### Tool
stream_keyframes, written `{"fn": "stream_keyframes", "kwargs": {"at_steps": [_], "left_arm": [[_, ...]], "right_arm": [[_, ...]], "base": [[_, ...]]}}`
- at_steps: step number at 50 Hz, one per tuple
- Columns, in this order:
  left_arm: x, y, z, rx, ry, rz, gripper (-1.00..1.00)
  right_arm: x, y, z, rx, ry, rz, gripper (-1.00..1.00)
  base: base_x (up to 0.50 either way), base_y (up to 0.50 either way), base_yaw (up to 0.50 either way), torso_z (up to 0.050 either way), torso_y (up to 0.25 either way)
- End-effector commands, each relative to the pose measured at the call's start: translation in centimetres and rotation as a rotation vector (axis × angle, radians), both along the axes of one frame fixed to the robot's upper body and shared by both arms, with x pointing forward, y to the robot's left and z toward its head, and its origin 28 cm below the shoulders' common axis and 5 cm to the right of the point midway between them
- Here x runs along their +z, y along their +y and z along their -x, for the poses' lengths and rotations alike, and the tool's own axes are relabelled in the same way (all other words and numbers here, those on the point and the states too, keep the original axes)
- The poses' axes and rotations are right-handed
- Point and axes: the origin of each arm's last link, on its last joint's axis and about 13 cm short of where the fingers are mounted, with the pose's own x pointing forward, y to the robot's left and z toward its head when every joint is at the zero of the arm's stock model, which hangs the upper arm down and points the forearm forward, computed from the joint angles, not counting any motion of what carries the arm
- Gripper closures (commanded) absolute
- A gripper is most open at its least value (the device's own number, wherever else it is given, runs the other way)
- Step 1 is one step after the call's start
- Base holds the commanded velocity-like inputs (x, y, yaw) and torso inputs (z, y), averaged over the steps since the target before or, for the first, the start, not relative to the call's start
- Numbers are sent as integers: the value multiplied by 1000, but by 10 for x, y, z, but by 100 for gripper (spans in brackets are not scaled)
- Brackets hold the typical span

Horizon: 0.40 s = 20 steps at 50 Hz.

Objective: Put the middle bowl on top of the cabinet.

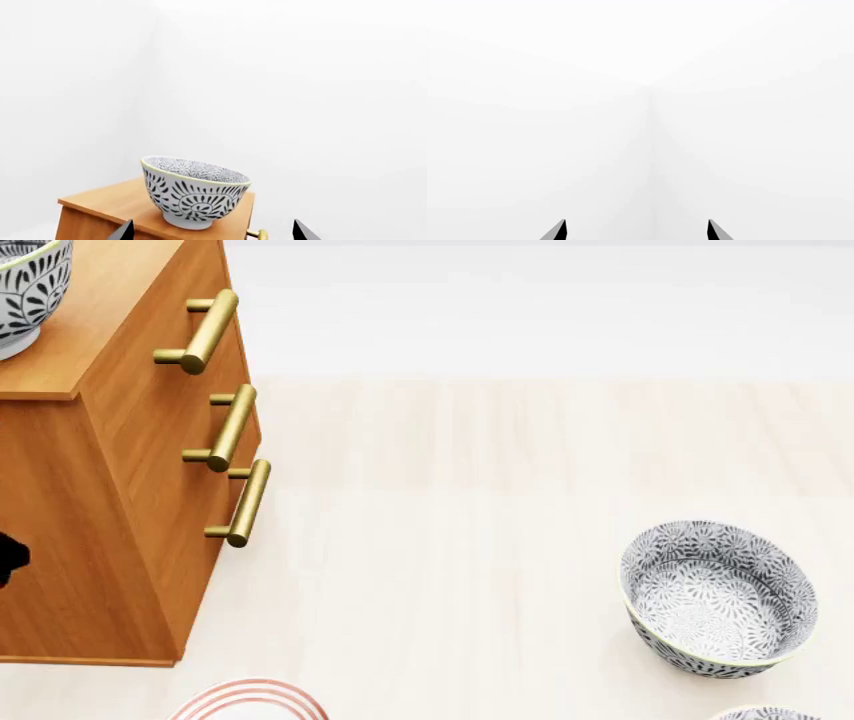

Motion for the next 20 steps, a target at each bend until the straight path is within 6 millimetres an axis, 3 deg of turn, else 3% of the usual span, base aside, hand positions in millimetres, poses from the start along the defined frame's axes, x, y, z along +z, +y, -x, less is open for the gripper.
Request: {"fn": "stream_keyframes", "kwargs": {"at_steps": [1,9,20], "left_arm": [[-18,-2,17,-12,-57,-35,-100],[-44,0,25,-19,-65,-74,-100],[-55,5,71,-31,-167,-137,-100]], "right_arm": [[-9,-6,1,-22,40,22,-100],[-9,-6,1,-24,41,24,-100],[-7,-5,1,-18,42,35,-100]], "base": [[0,0,0,0,0],[0,0,0,0,0],[0,0,0,0,0]]}}
